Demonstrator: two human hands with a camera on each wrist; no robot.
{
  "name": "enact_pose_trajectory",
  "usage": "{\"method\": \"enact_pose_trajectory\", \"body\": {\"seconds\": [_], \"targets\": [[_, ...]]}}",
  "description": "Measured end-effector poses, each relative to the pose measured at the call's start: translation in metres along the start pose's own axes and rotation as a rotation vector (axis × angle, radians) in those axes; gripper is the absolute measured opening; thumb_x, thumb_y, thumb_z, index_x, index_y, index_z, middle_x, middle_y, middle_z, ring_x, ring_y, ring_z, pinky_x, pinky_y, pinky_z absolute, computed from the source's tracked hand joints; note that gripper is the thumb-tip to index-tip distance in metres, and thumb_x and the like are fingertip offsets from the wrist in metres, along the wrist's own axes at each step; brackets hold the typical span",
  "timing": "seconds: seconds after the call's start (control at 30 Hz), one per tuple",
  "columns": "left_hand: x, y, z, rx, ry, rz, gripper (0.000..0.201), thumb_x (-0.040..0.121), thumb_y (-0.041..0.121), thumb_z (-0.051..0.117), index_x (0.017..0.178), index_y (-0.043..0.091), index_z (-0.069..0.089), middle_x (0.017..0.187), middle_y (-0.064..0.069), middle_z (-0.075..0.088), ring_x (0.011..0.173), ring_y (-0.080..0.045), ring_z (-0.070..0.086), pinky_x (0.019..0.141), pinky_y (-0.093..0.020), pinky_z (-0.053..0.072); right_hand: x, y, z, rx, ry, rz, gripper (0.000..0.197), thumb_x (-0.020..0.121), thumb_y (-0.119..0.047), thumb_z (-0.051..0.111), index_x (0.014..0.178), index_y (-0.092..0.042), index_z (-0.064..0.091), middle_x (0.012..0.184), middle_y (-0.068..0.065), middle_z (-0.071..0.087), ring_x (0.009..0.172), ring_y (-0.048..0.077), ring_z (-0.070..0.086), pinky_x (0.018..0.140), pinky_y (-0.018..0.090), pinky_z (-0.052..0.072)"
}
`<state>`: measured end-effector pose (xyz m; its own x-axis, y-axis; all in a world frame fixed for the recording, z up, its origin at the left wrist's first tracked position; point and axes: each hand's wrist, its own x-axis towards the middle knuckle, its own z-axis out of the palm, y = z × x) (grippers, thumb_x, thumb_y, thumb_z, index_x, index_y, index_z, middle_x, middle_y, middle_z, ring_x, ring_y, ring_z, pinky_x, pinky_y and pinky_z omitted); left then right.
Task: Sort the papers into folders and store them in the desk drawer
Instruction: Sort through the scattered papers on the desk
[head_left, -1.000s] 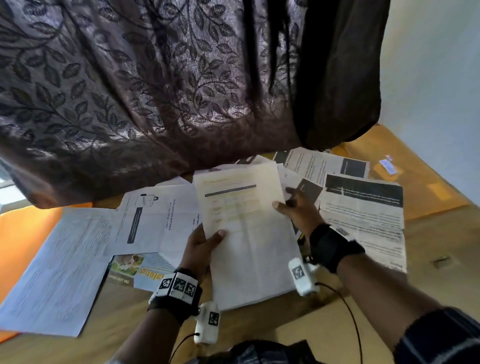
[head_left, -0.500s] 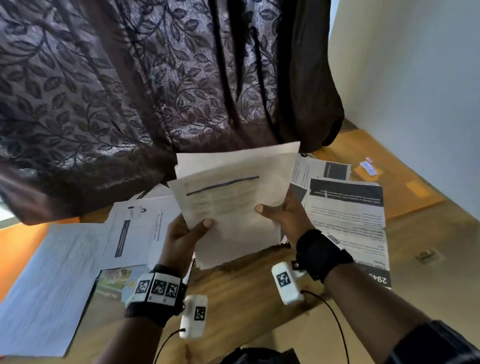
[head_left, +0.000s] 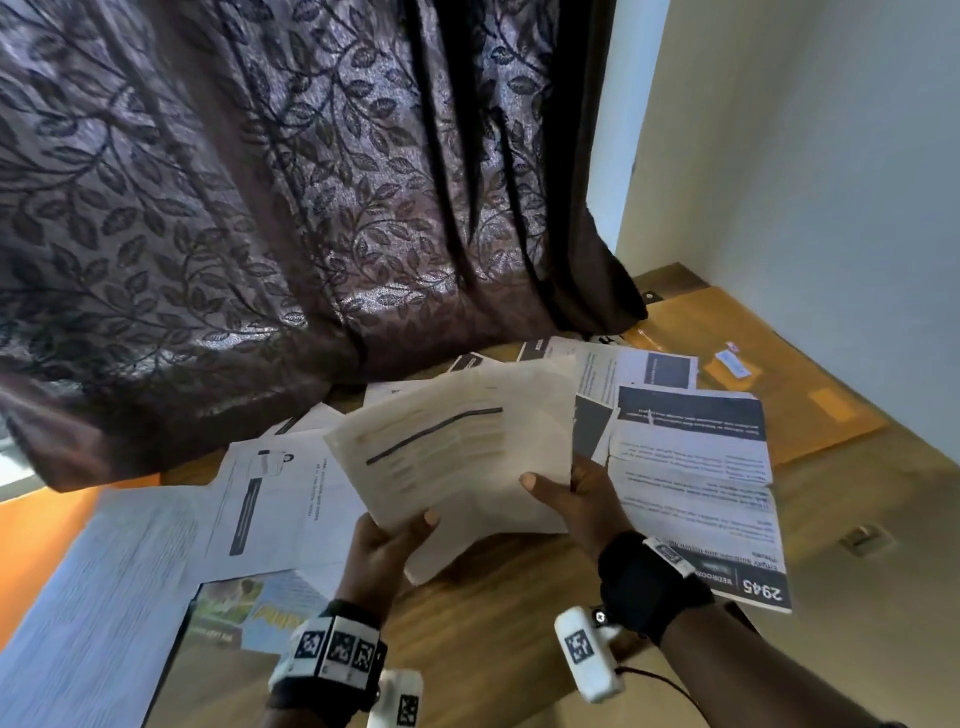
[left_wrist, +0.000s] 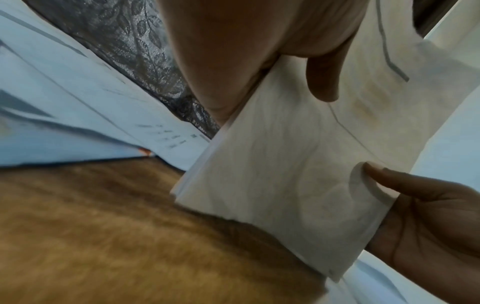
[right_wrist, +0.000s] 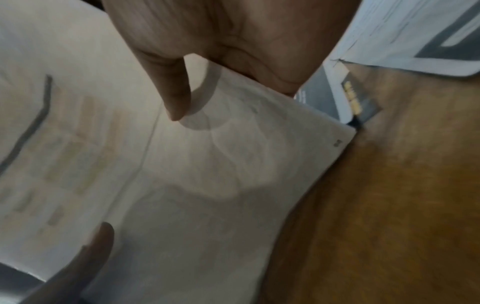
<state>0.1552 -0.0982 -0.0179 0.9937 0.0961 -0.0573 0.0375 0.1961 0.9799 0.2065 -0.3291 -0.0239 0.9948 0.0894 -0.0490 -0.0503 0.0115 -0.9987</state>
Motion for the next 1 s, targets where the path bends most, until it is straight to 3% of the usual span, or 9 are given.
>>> {"method": "enact_pose_trajectory", "body": {"seconds": [0.13, 0.23, 0.33, 0.47, 0.53, 0.7, 0.83, 0.93, 1.0], "targets": [[-0.003, -0.009, 0.007, 0.071, 0.023, -0.019, 0.011, 0.084, 0.024, 0.075, 0.091, 0.032, 0.079, 0.098, -0.005, 0.077, 0.090, -0.021, 0.073, 0.076, -0.042, 0.060, -0.006, 0.011, -0.003, -0.099, 0.007, 0.068, 0.025, 0.091, -0.009, 0.066, 0.108, -0.027, 0.065, 0.101, -0.011, 0.072, 0.096, 0.001, 0.068, 0.080, 0.020, 0.053], [0.005, -0.012, 0.008, 0.046, 0.108, -0.052, 0.058, 0.062, 0.051, 0.084, 0.106, 0.016, 0.074, 0.107, -0.012, 0.074, 0.101, -0.031, 0.070, 0.083, -0.050, 0.057, -0.007, 0.010, -0.008, -0.150, 0.048, 0.040, 0.025, 0.089, -0.010, 0.069, 0.111, -0.021, 0.067, 0.100, -0.013, 0.072, 0.090, -0.006, 0.067, 0.078, 0.016, 0.052], [0.012, -0.015, 0.016, 0.066, 0.104, -0.078, 0.046, 0.077, 0.041, 0.077, 0.114, 0.013, 0.070, 0.111, -0.012, 0.073, 0.106, -0.035, 0.068, 0.089, -0.056, 0.055, -0.011, 0.011, -0.019, -0.223, 0.064, 0.052, 0.028, 0.086, -0.014, 0.071, 0.114, -0.019, 0.070, 0.100, -0.011, 0.074, 0.091, -0.002, 0.068, 0.082, 0.021, 0.055], [0.015, -0.026, 0.030, 0.191, 0.056, -0.082, 0.025, 0.095, 0.015, 0.062, 0.119, 0.014, 0.067, 0.110, -0.001, 0.074, 0.104, -0.023, 0.068, 0.084, -0.040, 0.056, -0.027, 0.009, -0.039, -0.225, 0.077, 0.028, 0.024, 0.088, -0.017, 0.070, 0.103, -0.035, 0.068, 0.096, -0.020, 0.073, 0.092, -0.004, 0.067, 0.079, 0.014, 0.052], [0.013, -0.028, 0.037, 0.210, 0.058, -0.079, 0.027, 0.096, 0.016, 0.060, 0.123, 0.017, 0.065, 0.112, 0.006, 0.072, 0.104, -0.016, 0.065, 0.086, -0.036, 0.052, -0.033, 0.010, -0.054, -0.265, 0.148, 0.050, 0.012, 0.090, -0.025, 0.068, 0.099, -0.033, 0.068, 0.097, -0.014, 0.073, 0.089, 0.002, 0.068, 0.079, 0.023, 0.056], [0.012, -0.039, 0.049, 0.180, 0.117, -0.119, 0.028, 0.096, 0.013, 0.060, 0.123, 0.016, 0.063, 0.111, 0.007, 0.069, 0.101, -0.011, 0.062, 0.089, -0.035, 0.048, -0.059, 0.024, -0.127, -0.552, 0.615, 0.085, 0.007, 0.089, -0.016, 0.065, 0.084, -0.021, 0.064, 0.084, -0.003, 0.068, 0.075, 0.019, 0.063, 0.068, 0.030, 0.048], [0.012, -0.047, 0.049, 0.172, 0.160, -0.115, 0.032, 0.095, 0.013, 0.061, 0.127, 0.012, 0.061, 0.116, -0.001, 0.068, 0.102, -0.012, 0.062, 0.088, -0.033, 0.049, -0.096, 0.044, -0.177, -0.611, 0.979, 0.341, 0.031, 0.081, -0.039, 0.073, 0.097, -0.019, 0.057, 0.099, 0.008, 0.063, 0.086, 0.028, 0.058, 0.074, 0.032, 0.041], [0.012, -0.053, 0.049, 0.205, 0.164, -0.105, 0.031, 0.095, 0.015, 0.062, 0.126, 0.016, 0.061, 0.120, -0.002, 0.068, 0.110, -0.020, 0.061, 0.098, -0.041, 0.047, -0.114, 0.064, -0.187, -0.421, 0.924, 0.621, 0.047, 0.077, -0.054, 0.072, 0.102, -0.017, 0.057, 0.095, 0.006, 0.066, 0.085, 0.030, 0.063, 0.074, 0.037, 0.050], [0.010, -0.055, 0.053, 0.225, 0.145, -0.090, 0.032, 0.096, 0.015, 0.062, 0.128, 0.017, 0.060, 0.122, -0.001, 0.068, 0.114, -0.022, 0.060, 0.099, -0.042, 0.047, -0.119, 0.077, -0.187, -0.227, 0.802, 0.629, 0.039, 0.082, -0.046, 0.073, 0.095, -0.009, 0.066, 0.081, 0.007, 0.071, 0.065, 0.024, 0.063, 0.057, 0.033, 0.051]]}}
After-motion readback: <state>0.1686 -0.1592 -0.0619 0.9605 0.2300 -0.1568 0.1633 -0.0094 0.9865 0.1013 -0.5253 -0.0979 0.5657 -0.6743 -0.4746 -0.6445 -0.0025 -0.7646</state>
